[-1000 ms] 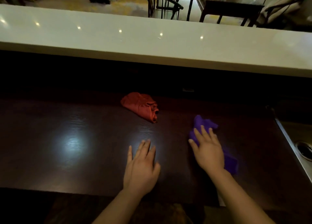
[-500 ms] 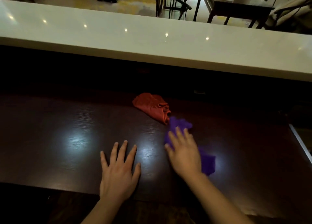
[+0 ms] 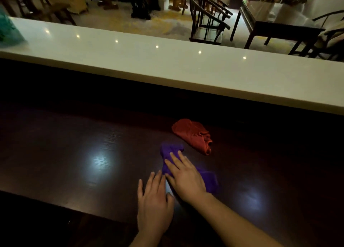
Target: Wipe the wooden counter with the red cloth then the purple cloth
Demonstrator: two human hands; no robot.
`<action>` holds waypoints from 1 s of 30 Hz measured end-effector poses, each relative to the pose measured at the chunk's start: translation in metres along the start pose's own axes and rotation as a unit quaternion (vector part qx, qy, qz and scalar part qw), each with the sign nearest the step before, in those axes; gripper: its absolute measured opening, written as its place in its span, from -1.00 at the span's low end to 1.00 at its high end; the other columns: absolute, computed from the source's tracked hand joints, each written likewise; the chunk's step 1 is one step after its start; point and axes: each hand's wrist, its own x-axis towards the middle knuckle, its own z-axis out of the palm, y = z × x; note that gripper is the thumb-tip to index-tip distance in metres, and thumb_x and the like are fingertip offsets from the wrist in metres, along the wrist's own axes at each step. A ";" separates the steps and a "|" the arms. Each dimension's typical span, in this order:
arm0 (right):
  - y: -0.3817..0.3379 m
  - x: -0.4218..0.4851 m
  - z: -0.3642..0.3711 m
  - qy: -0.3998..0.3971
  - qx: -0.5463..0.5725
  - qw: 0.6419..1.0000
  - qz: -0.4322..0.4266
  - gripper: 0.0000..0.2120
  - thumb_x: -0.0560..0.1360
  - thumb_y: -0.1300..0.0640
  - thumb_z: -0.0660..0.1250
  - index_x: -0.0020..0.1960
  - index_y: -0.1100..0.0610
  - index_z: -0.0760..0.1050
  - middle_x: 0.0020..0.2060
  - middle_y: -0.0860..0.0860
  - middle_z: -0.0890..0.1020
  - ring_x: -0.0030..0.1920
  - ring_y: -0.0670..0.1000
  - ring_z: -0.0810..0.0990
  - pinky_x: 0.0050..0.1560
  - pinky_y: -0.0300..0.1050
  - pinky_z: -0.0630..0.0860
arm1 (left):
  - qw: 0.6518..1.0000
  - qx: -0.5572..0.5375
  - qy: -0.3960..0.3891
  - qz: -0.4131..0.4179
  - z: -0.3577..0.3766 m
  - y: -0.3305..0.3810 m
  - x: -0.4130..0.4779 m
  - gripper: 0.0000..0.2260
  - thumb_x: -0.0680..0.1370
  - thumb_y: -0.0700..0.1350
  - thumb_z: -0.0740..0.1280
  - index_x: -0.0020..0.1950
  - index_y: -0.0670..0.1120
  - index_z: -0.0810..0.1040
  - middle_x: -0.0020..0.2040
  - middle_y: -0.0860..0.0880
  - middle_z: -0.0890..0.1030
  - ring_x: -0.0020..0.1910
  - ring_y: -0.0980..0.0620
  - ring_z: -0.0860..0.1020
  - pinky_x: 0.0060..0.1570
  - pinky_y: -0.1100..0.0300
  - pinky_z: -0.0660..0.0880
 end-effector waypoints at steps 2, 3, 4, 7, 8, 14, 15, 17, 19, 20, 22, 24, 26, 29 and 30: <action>0.002 0.014 0.000 -0.008 -0.004 1.000 -0.003 -0.49 0.59 -0.12 0.10 0.49 0.04 0.28 0.53 0.05 0.24 0.55 0.12 0.07 0.52 0.03 0.04 | 1.000 0.005 -0.018 0.011 -0.008 -0.005 0.003 -0.49 0.40 0.03 0.15 0.27 -0.10 0.59 0.31 -0.04 0.59 0.34 -0.04 0.50 0.29 -0.25 0.41; 0.003 0.020 0.000 -0.013 -0.003 1.000 -0.002 -0.49 0.60 -0.12 0.09 0.50 0.04 0.25 0.54 0.05 0.22 0.56 0.11 0.04 0.52 0.02 0.02 | 0.999 0.019 -0.026 0.027 -0.010 -0.010 0.003 -0.49 0.40 0.04 0.16 0.27 -0.07 0.60 0.30 -0.01 0.59 0.32 -0.01 0.51 0.29 -0.23 0.41; 0.004 0.026 0.000 -0.015 -0.002 1.000 0.001 -0.48 0.61 -0.12 0.08 0.51 0.04 0.23 0.54 0.05 0.20 0.56 0.10 0.02 0.52 0.01 0.01 | 0.998 0.037 -0.033 0.048 -0.012 -0.018 0.004 -0.50 0.40 0.06 0.17 0.28 -0.03 0.59 0.31 0.01 0.59 0.32 0.00 0.52 0.31 -0.22 0.39; 0.004 0.041 0.001 -0.008 -0.006 1.000 0.019 -0.46 0.60 -0.15 0.03 0.52 0.03 0.21 0.55 0.02 0.19 0.57 0.07 -0.02 0.52 0.03 0.10 | 0.990 0.082 -0.034 0.107 -0.012 -0.046 0.007 -0.54 0.42 0.09 0.22 0.32 0.12 0.53 0.36 0.06 0.54 0.38 -0.10 0.46 0.36 -0.35 0.14; 0.004 0.045 0.001 0.001 -0.011 1.000 0.021 -0.46 0.60 -0.16 0.03 0.51 0.05 0.23 0.54 0.03 0.22 0.57 0.07 0.00 0.52 0.04 0.12 | 0.989 0.092 -0.037 0.111 -0.011 -0.053 0.008 -0.53 0.43 0.10 0.24 0.34 0.16 0.50 0.40 0.06 0.51 0.41 -0.14 0.42 0.34 -0.39 0.10; 0.008 0.068 0.003 0.039 -0.014 0.999 0.031 -0.48 0.60 -0.14 0.06 0.48 0.07 0.32 0.49 0.05 0.32 0.52 0.11 0.16 0.51 -0.01 0.12 | 0.992 0.090 -0.059 0.067 -0.013 -0.064 0.013 -0.52 0.41 0.15 0.25 0.35 0.25 0.46 0.46 0.00 0.44 0.44 -0.14 0.39 0.32 -0.42 0.11; 0.010 0.071 0.004 0.046 -0.014 0.998 0.030 -0.49 0.60 -0.14 0.07 0.47 0.07 0.33 0.48 0.05 0.34 0.50 0.11 0.20 0.51 -0.02 0.15 | 0.994 0.087 -0.056 0.045 -0.014 -0.063 0.016 -0.52 0.41 0.15 0.24 0.34 0.22 0.48 0.45 -0.01 0.45 0.43 -0.13 0.40 0.32 -0.41 0.13; 0.012 0.077 0.003 0.049 -0.011 0.998 0.032 -0.49 0.60 -0.15 0.07 0.46 0.06 0.35 0.47 0.05 0.36 0.48 0.10 0.24 0.48 -0.01 0.20 | 0.995 0.085 -0.051 0.001 -0.019 -0.063 0.020 -0.54 0.42 0.15 0.21 0.31 0.19 0.54 0.42 -0.03 0.48 0.41 -0.14 0.43 0.34 -0.39 0.15; 0.013 0.080 0.003 0.048 -0.001 0.998 0.033 -0.49 0.59 -0.15 0.08 0.44 0.06 0.37 0.47 0.05 0.36 0.46 0.11 0.27 0.45 0.02 0.26 | 0.994 0.091 -0.041 -0.038 -0.026 -0.064 0.023 -0.54 0.43 0.15 0.18 0.29 0.14 0.57 0.39 -0.04 0.52 0.38 -0.10 0.46 0.31 -0.38 0.28; 0.013 0.080 0.001 0.047 0.004 0.998 0.032 -0.50 0.58 -0.16 0.08 0.43 0.06 0.38 0.47 0.05 0.37 0.45 0.12 0.29 0.43 0.04 0.29 | 0.993 0.087 -0.055 -0.059 -0.032 -0.063 0.025 -0.54 0.44 0.15 0.17 0.29 0.11 0.58 0.37 -0.03 0.54 0.37 -0.07 0.48 0.27 -0.37 0.35; 0.013 0.077 -0.002 0.043 0.011 0.999 0.026 -0.49 0.58 -0.17 0.07 0.41 0.05 0.40 0.47 0.04 0.35 0.45 0.11 0.28 0.40 0.06 0.33 | 0.990 0.085 -0.067 -0.092 -0.039 -0.062 0.025 -0.52 0.48 0.17 0.13 0.34 0.12 0.54 0.39 -0.02 0.52 0.39 -0.02 0.45 0.28 -0.34 0.35; 0.014 0.076 -0.004 0.032 0.015 0.999 0.028 -0.49 0.58 -0.19 0.10 0.42 0.04 0.40 0.48 0.04 0.33 0.47 0.11 0.25 0.40 0.07 0.32 | 0.986 0.064 -0.075 -0.137 -0.050 -0.060 0.027 -0.49 0.53 0.21 0.06 0.48 0.18 0.33 0.52 0.01 0.34 0.52 0.00 0.24 0.42 -0.30 0.14; 0.013 0.076 -0.008 0.018 0.013 0.999 0.026 -0.47 0.56 -0.22 0.14 0.42 0.03 0.39 0.49 0.05 0.32 0.48 0.13 0.24 0.42 0.07 0.28 | 0.983 0.064 -0.050 -0.166 -0.059 -0.059 0.027 -0.48 0.54 0.22 0.04 0.51 0.19 0.27 0.52 -0.01 0.32 0.53 -0.02 0.21 0.43 -0.30 0.11; 0.011 0.076 -0.013 0.036 0.016 0.999 0.008 -0.40 0.52 -0.27 0.22 0.41 0.07 0.41 0.48 0.11 0.33 0.46 0.17 0.28 0.44 0.10 0.25 | 0.979 0.066 -0.027 -0.189 -0.078 -0.058 0.022 -0.48 0.51 0.21 0.08 0.47 0.16 0.36 0.48 -0.06 0.41 0.49 -0.07 0.31 0.37 -0.33 0.26; 0.008 0.077 -0.020 0.045 0.023 0.999 0.004 -0.39 0.50 -0.28 0.25 0.40 0.09 0.42 0.47 0.12 0.34 0.45 0.18 0.29 0.44 0.11 0.26 | 0.978 0.068 -0.002 -0.196 -0.080 -0.060 0.022 -0.46 0.53 0.22 0.04 0.52 0.18 0.24 0.55 -0.04 0.28 0.55 -0.05 0.18 0.45 -0.29 0.12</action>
